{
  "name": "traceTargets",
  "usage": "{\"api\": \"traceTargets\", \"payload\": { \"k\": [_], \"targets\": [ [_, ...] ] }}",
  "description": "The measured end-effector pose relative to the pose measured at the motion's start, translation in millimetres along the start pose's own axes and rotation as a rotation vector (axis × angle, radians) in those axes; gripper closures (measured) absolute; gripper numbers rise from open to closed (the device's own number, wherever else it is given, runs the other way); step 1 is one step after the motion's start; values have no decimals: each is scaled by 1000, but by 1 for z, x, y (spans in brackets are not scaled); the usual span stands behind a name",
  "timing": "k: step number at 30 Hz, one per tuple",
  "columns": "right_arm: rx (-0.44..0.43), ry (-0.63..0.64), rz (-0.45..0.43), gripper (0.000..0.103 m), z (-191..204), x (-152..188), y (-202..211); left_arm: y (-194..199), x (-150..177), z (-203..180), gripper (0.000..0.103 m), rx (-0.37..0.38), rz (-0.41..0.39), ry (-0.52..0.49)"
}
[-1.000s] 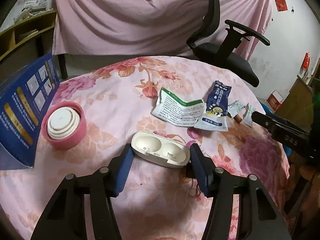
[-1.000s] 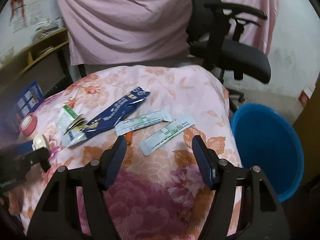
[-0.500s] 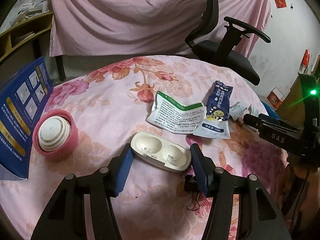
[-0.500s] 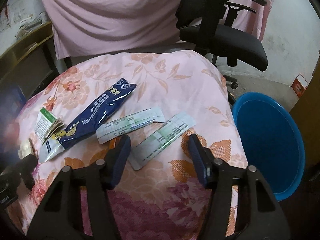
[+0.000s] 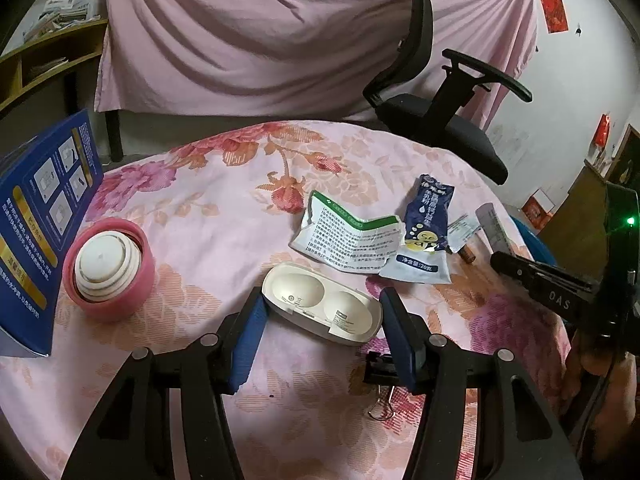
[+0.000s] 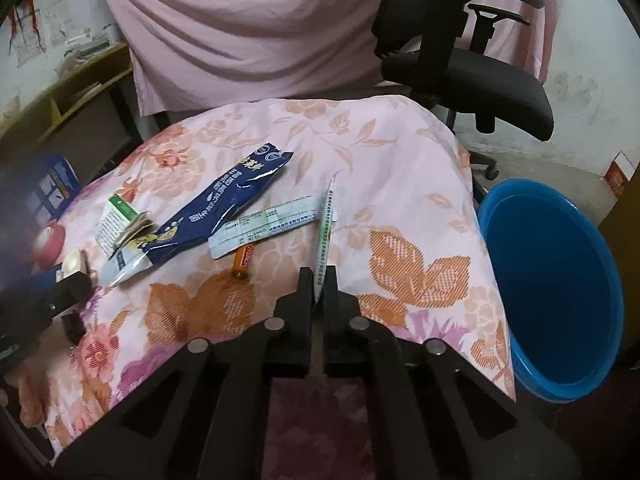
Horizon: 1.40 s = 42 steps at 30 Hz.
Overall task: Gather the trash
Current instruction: 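Lower the left tool around the white earbud case and close on it, then drop the earbud case into the blue basin while the right tool drops a paper strip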
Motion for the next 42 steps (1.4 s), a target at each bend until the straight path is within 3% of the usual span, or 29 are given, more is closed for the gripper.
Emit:
{"api": "traceTargets", "payload": {
  "k": [6,12,19,34,42],
  "targets": [
    [-32,9,-42,72,3,1,11,10,-1,-4,52,17,-53,-19],
    [-71,96,-165,72,20,5,37,25,-1,-14,52,20,-128,-60],
    [-87,189,-296,72,39,9,60,50,-2,-23,52,9,-269,-96],
    [-164,173,-546,72,42,12,106,93,2,-35,52,-55,-536,-115],
    [-171,128,-677,72,30,9,134,112,-11,-62,52,-76,-684,-153]
  ]
}}
Point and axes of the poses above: each gripper's, at about its wrist camera, not at the fingertips, and y roughly against the way its jaws point, z to its left, x to its underside, the point moved 3 cm from there along -y, roughly the way its jaws point, and after that the axes turned 7 degrees about -y, right-handed, at the moved point
